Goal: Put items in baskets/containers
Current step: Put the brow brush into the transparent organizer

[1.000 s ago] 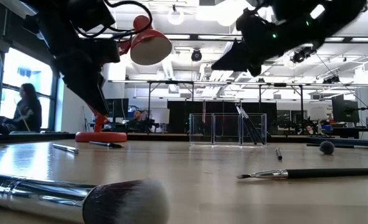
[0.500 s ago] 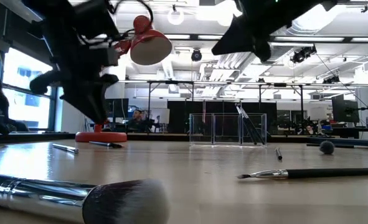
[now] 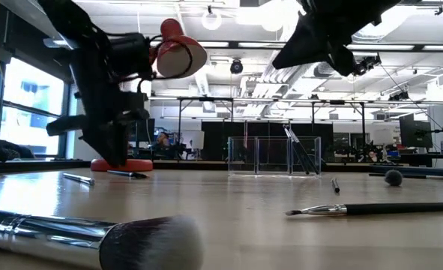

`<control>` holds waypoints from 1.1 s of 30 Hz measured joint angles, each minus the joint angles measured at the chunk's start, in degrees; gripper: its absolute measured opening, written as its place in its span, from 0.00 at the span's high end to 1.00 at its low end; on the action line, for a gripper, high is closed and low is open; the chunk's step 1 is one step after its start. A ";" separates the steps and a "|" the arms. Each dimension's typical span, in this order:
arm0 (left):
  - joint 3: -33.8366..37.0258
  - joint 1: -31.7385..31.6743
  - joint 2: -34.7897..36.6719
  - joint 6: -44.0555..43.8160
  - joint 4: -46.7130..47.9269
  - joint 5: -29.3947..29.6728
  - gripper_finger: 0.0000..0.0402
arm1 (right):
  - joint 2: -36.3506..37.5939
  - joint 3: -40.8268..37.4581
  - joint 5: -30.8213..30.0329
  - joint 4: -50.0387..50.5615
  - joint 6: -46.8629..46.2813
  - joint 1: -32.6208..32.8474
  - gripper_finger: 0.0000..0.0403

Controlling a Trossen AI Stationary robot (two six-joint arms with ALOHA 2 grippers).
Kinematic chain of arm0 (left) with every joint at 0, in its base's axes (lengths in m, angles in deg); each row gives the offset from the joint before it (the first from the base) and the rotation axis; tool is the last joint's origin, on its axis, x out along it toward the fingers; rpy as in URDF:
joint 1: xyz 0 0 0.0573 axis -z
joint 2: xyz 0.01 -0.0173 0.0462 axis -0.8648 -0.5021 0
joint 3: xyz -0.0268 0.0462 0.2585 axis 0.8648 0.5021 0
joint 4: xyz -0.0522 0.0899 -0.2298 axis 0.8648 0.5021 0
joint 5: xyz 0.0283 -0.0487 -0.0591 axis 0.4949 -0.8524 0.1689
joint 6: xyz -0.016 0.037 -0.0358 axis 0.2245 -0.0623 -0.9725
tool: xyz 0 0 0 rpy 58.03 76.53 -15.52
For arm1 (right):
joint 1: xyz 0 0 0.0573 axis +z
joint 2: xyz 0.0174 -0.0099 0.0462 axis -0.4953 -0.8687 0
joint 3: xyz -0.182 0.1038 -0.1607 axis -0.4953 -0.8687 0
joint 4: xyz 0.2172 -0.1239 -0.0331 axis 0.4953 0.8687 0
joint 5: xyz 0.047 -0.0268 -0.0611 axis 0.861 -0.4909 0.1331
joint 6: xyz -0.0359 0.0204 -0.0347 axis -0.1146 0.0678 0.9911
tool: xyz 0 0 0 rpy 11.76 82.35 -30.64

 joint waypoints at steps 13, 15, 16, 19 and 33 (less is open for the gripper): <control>-7.85 -0.11 -12.25 4.39 4.82 0.43 0.83 | 0.00 0.00 -1.41 1.07 0.04 0.12 1.00; -8.70 -0.11 -14.18 4.37 6.99 0.37 0.86 | 0.00 0.00 -1.41 1.45 0.04 0.12 1.00; -9.19 -0.06 -14.89 4.28 7.93 0.06 0.89 | 0.00 0.00 -1.41 1.56 0.04 0.12 1.00; -9.91 -0.11 -15.44 2.12 9.66 -0.97 0.97 | 0.00 0.00 -1.41 1.55 0.04 0.12 0.99; -15.29 1.02 -16.09 -17.72 14.51 -10.93 0.99 | 0.00 -0.04 -1.80 0.25 -1.56 0.12 1.00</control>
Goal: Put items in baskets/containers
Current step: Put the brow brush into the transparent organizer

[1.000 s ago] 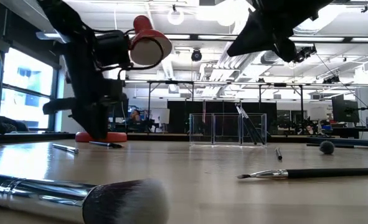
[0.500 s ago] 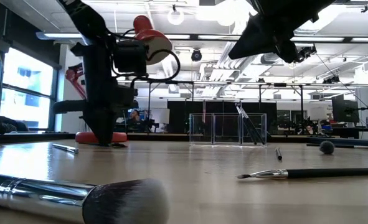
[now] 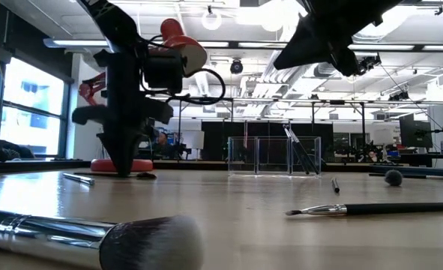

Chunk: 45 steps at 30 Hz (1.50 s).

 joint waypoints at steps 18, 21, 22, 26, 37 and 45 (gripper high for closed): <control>-1.49 0.00 1.96 -5.14 -1.62 -2.88 1.00 | -0.02 0.00 0.89 -0.52 -2.85 0.04 1.00; -1.53 0.00 2.01 -5.45 -1.42 -2.76 1.00 | -0.02 0.00 0.85 -0.52 -2.88 0.04 1.00; -1.53 0.00 2.03 -5.43 -1.32 -2.74 1.00 | -0.02 0.00 0.76 -0.52 -2.88 0.04 1.00; -1.55 0.00 2.05 -5.45 -1.28 -2.62 1.00 | -0.02 0.00 0.52 -0.51 -2.84 0.04 1.00; -1.62 0.00 2.09 -8.62 -1.21 -3.67 0.92 | -0.02 0.00 1.00 -0.48 -4.11 0.04 1.00; -1.62 0.02 2.12 -8.40 -2.38 -5.25 0.77 | -0.02 0.00 0.31 -0.16 -3.95 0.04 1.00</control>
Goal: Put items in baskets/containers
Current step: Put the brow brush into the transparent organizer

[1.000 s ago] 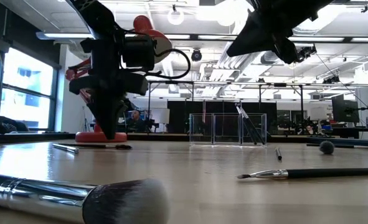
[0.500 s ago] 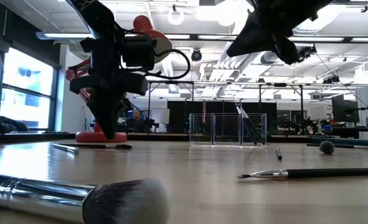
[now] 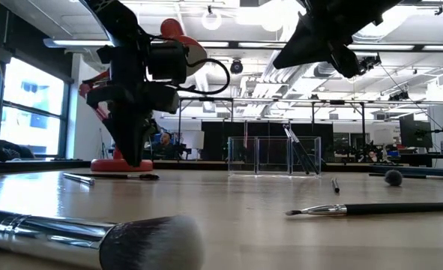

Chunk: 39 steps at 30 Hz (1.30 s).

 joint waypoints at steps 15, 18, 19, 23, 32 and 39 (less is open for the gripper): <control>-0.02 8.59 0.00 6.01 -1.57 12.85 0.72 | 0.00 0.00 0.30 0.92 0.06 0.00 1.00; -0.08 9.16 -0.89 6.03 -3.40 14.82 0.72 | 0.00 0.00 0.25 1.21 0.04 0.00 1.00; -0.13 9.13 -1.63 6.02 -4.31 15.03 0.72 | 0.00 0.00 0.25 1.14 0.03 0.00 1.00; -0.17 8.98 -3.56 6.01 -4.12 15.20 0.72 | 0.00 0.00 0.53 0.94 -0.44 0.04 1.00; -0.29 9.01 -5.55 4.31 -4.18 15.16 0.74 | 0.00 0.00 0.80 0.34 -0.22 0.11 1.00; -0.18 9.03 -5.53 1.03 -4.08 14.87 0.97 | 0.00 0.00 0.73 0.32 -0.36 0.11 1.00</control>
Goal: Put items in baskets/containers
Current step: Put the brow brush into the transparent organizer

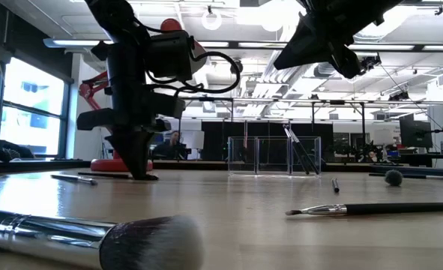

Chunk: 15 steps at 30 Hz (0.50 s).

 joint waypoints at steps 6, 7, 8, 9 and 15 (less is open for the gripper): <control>-1.45 -0.05 0.62 -1.98 1.84 -1.00 0.98 | 0.00 0.00 0.95 -0.04 -1.25 0.02 1.00; -1.53 -0.08 1.49 -2.09 2.15 -1.38 0.98 | 0.00 0.00 1.28 -0.04 -1.30 0.02 1.00; -1.57 -0.13 2.49 -2.25 2.88 -1.72 0.98 | 0.00 0.00 1.47 -0.04 -1.33 0.02 1.00; -1.90 -0.11 3.41 -2.45 3.12 -1.69 0.98 | 0.00 0.00 1.59 -0.04 -1.33 0.02 1.00; -1.81 -2.64 12.23 -3.21 1.62 -6.29 1.00 | 0.00 0.00 1.77 0.13 -2.14 0.02 1.00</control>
